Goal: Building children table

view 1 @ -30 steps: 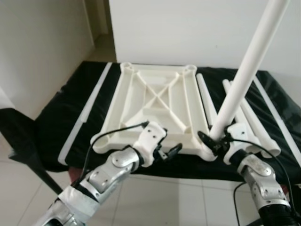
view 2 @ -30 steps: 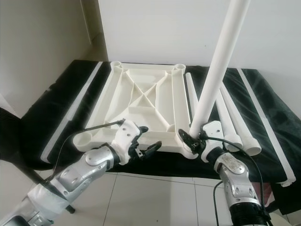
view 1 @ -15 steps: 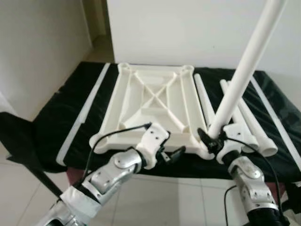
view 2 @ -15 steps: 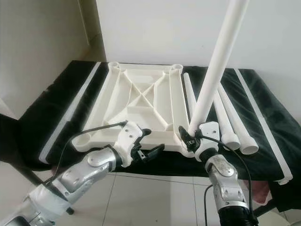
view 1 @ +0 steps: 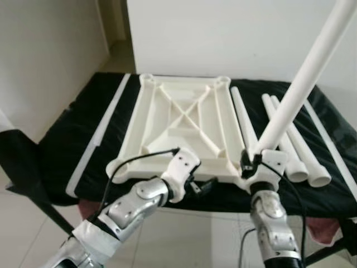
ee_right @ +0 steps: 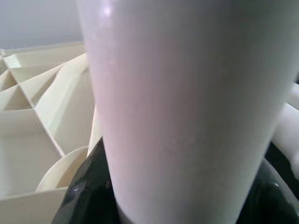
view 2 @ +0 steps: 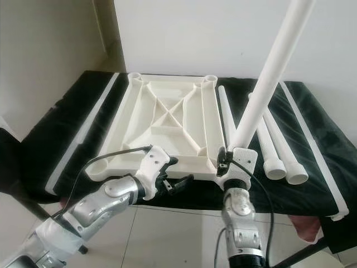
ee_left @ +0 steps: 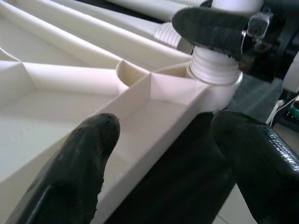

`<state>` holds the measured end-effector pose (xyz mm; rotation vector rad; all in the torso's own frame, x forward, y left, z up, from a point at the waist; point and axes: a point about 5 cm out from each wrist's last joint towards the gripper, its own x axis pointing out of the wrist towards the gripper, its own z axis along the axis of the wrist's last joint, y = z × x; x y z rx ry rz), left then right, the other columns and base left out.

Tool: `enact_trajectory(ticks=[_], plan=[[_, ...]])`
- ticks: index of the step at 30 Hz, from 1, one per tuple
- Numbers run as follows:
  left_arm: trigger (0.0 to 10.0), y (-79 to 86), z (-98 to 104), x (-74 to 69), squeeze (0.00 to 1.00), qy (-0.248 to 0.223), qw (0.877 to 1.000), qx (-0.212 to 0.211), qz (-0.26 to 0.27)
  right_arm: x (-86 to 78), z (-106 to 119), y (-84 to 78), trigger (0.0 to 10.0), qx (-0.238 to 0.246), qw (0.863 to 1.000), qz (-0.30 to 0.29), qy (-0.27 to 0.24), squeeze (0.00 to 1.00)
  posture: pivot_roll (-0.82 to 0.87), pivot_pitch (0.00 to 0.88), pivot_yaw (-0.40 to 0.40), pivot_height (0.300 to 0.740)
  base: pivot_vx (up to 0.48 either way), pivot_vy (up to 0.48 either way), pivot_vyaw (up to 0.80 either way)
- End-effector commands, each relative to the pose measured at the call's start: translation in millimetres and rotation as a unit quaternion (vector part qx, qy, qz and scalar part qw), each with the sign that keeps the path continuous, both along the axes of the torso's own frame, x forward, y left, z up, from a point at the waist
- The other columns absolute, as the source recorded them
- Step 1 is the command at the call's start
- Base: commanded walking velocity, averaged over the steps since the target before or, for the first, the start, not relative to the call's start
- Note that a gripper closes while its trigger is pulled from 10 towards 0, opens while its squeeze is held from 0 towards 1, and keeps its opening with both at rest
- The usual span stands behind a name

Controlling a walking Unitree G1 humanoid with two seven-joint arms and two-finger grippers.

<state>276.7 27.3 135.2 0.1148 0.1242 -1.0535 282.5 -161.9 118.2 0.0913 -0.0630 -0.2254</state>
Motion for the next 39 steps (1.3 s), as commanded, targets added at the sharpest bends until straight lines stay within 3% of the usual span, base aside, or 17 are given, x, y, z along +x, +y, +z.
enact_trajectory(ticks=[1, 5, 6, 8, 9, 17, 19, 20, 22, 23, 24, 27, 28, 33, 39], plan=[[10.0, -5.0, 4.4, -7.5, 0.0, 0.006, 0.995, -0.006, -0.102, -3.9, -17.5, 4.3, 10.0, 0.038, 0.998, -0.004, 0.043, 0.0, -0.03, 0.0, 0.002, 0.74, 0.0, 0.0, 0.0], [10.0, -4.1, 6.3, -6.5, 0.0, 0.006, 0.994, -0.014, -0.104, -5.2, -8.9, -1.0, 10.0, 0.015, 1.0, -0.005, 0.015, 0.0, -0.03, 0.0, 0.007, 0.74, 0.0, 0.0, 0.0], [10.0, -3.1, 6.7, -5.4, 0.0, 0.004, 0.995, -0.013, -0.103, -5.8, -8.4, -2.9, 10.0, 0.02, 1.0, 0.0, 0.01, 0.6, -0.03, 0.0, 0.008, 0.74, 0.0, 0.0, 0.0], [10.0, -2.4, 6.9, -4.6, 0.0, 0.002, 0.995, -0.012, -0.102, -6.3, -8.5, -3.6, 10.0, 0.026, 1.0, 0.001, 0.009, 0.6, -0.03, 0.0, 0.008, 0.74, 0.0, 0.0, 0.0], [10.0, -1.8, 8.0, -4.3, 0.0, -0.002, 0.995, -0.014, -0.103, -6.5, -7.3, -2.9, 10.0, 0.024, 1.0, 0.01, 0.006, 1.0, -0.03, 0.0, 0.008, 0.74, 0.0, 0.0, 0.0], [10.0, -2.0, 10.0, -5.4, 0.0, -0.008, 0.995, -0.013, -0.099, -11.3, -1.7, 0.0, 10.0, 0.01, 0.999, 0.049, -0.004, 1.0, -0.03, 0.001, 0.006, 0.74, 0.0, 0.0, 0.0], [10.0, -2.8, 10.8, -5.1, 0.0, -0.012, 0.995, -0.018, -0.097, -14.6, 0.3, -6.8, 10.0, -0.002, 0.997, 0.075, -0.011, 1.0, -0.04, 0.0, 0.004, 0.74, 0.0, 0.0, 0.0], [10.0, -3.3, 11.3, -4.5, 0.0, -0.014, 0.995, -0.018, -0.097, -15.5, 2.4, -11.1, 10.0, -0.01, 0.995, 0.1, -0.015, 0.86, -0.04, 0.0, 0.003, 0.74, 0.0, 0.0, 0.0], [10.0, -3.4, 11.5, -4.2, 0.0, -0.015, 0.995, -0.018, -0.097, -16.2, 3.7, -13.7, 10.0, -0.016, 0.993, 0.117, -0.018, 0.86, -0.04, 0.0, 0.004, 0.74, 0.0, 0.0, 0.0], [10.0, -3.7, 11.6, -4.3, 0.0, -0.013, 0.995, -0.016, -0.101, -16.2, 5.0, -15.7, 10.0, -0.018, 0.991, 0.132, -0.021, 0.27, -0.04, 0.0, 0.004, 0.74, 0.0, 0.0, 0.0], [10.0, -4.5, 11.7, -5.0, 0.0, -0.01, 0.994, -0.014, -0.109, -14.6, 9.4, -24.0, 10.0, -0.032, 0.987, 0.156, -0.024, 0.0, -0.04, 0.0, -0.004, 0.74, 0.0, 0.0, 0.0], [10.0, -4.9, 11.8, -6.0, 0.0, -0.013, 0.993, -0.012, -0.117, -12.9, 13.8, -31.8, 10.0, -0.054, 0.983, 0.175, -0.027, 0.0, -0.04, 0.0, -0.006, 0.74, 0.0, 0.0, 0.0], [10.0, -5.0, 11.7, -7.5, 0.0, -0.017, 0.992, -0.012, -0.123, -8.9, 20.5, -41.6, 10.0, -0.096, 0.972, 0.214, -0.028, 0.0, -0.04, 0.0, -0.012, 0.74, 0.0, 0.0, 0.0], [10.0, -5.0, 11.7, -7.5, 0.0, -0.017, 0.992, -0.012, -0.123, -8.9, 20.5, -41.6, 10.0, -0.096, 0.972, 0.214, -0.028, 0.0, -0.04, 0.0, -0.012, 0.74, 0.0, 0.0, 0.0], [10.0, -4.5, 11.4, -6.5, 0.0, -0.026, 0.994, -0.007, -0.109, 0.4, 22.7, -39.6, 10.0, -0.116, 0.951, 0.287, -0.017, 0.0, -0.01, 0.0, -0.04, 0.74, 0.0, 0.0, 0.0]])
